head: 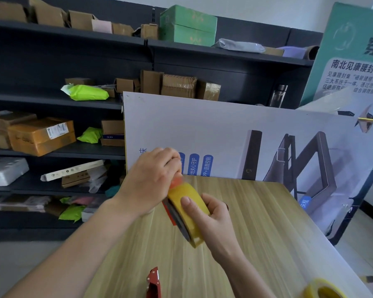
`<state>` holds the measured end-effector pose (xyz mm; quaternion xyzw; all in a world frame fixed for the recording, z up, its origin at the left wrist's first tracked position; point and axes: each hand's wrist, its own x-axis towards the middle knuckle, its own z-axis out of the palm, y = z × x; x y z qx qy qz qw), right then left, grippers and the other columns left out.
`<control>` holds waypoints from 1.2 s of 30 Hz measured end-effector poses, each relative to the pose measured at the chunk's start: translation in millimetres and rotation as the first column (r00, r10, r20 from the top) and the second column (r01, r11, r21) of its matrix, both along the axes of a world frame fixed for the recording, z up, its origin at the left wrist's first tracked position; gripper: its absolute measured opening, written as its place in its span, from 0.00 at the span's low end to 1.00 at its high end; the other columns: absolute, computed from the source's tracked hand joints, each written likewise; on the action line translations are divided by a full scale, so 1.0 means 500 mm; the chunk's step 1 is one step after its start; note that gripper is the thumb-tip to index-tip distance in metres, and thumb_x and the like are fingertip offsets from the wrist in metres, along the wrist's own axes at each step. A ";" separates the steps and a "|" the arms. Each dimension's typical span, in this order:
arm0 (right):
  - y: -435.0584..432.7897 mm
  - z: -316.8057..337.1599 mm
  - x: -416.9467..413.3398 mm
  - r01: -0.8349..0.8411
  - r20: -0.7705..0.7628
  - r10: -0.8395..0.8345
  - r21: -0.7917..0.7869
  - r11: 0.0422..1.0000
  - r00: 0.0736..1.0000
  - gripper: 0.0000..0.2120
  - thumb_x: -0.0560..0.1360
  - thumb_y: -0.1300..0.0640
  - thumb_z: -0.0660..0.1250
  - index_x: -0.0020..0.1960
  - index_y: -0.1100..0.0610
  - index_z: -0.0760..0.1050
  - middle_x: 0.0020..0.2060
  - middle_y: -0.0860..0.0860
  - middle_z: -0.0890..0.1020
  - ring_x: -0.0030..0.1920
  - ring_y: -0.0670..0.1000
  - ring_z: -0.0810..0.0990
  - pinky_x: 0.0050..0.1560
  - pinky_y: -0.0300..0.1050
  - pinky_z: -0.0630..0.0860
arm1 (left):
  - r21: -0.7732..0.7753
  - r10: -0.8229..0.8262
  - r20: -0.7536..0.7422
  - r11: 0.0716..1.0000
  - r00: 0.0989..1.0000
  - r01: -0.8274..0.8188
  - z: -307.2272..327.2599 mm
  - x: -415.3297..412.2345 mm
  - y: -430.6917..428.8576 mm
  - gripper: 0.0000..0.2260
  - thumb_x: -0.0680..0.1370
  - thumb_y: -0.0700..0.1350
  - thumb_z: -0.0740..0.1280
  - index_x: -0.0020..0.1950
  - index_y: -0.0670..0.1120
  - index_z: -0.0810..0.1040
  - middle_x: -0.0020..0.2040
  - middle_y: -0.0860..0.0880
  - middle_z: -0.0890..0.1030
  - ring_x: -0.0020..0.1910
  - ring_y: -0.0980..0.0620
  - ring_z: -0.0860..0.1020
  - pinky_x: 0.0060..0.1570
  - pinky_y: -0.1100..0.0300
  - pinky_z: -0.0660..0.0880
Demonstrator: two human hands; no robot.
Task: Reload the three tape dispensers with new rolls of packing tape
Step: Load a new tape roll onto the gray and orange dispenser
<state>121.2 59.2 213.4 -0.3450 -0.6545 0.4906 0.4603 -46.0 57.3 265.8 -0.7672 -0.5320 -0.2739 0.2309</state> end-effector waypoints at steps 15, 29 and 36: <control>0.014 -0.002 0.003 -0.095 0.090 0.094 0.003 0.996 0.991 0.20 0.69 0.45 0.70 0.45 0.63 0.78 0.33 0.52 0.76 0.35 0.48 0.74 0.36 0.41 0.71 | -0.176 -0.036 0.194 0.982 0.980 0.071 0.031 -0.028 0.047 0.07 0.79 0.42 0.64 0.43 0.40 0.76 0.42 0.48 0.75 0.38 0.50 0.73 0.39 0.57 0.69; 0.029 -0.004 0.009 -0.055 0.093 0.055 0.003 0.998 0.994 0.20 0.69 0.46 0.70 0.45 0.64 0.77 0.33 0.54 0.75 0.35 0.49 0.74 0.36 0.42 0.71 | -0.183 -0.005 0.326 0.981 0.945 0.069 0.016 -0.034 0.074 0.07 0.79 0.41 0.63 0.40 0.46 0.72 0.39 0.54 0.71 0.38 0.55 0.71 0.37 0.63 0.65; 0.029 -0.006 -0.001 -0.036 0.112 0.035 0.013 0.999 0.993 0.18 0.68 0.48 0.68 0.45 0.64 0.77 0.32 0.53 0.74 0.33 0.48 0.73 0.32 0.37 0.70 | -0.098 0.015 0.284 0.995 0.959 0.013 0.021 -0.028 0.060 0.07 0.78 0.41 0.64 0.40 0.45 0.72 0.37 0.52 0.73 0.37 0.53 0.71 0.35 0.62 0.64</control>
